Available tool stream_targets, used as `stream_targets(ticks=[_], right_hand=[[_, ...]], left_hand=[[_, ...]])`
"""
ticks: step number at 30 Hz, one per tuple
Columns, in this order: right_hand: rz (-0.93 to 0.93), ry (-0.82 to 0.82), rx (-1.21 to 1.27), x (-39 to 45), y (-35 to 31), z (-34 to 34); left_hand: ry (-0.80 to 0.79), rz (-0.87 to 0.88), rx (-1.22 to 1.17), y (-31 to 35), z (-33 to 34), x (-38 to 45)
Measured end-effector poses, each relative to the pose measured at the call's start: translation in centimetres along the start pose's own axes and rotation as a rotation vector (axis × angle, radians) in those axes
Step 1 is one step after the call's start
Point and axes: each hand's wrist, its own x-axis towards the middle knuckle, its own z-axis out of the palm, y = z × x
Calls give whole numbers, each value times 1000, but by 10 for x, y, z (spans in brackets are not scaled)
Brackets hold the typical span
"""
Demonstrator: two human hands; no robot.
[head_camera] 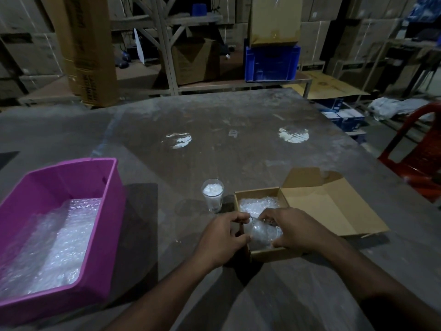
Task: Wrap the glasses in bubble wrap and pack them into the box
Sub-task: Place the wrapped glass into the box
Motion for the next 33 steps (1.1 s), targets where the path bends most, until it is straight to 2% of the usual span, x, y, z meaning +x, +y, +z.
stream_targets(ticks=[12, 18, 21, 24, 27, 29, 33], right_hand=[[-33, -92, -15, 11, 0, 0], [-16, -119, 52, 13, 3, -13], [-8, -125, 142, 15, 4, -19], [-3, -61, 213, 17, 4, -27], [7, 30, 282, 20, 1, -32], [7, 62, 292, 21, -1, -32], [14, 119, 320, 20, -3, -27]], left_hand=[[17, -22, -90, -12, 0, 4], [161, -107, -326, -21, -7, 9], [312, -178, -379, -33, -13, 13], [459, -252, -382, -46, -17, 20], [556, -287, -285, -45, -26, 31], [567, -279, -232, -42, -33, 41], [478, -287, -233, -43, -37, 58]])
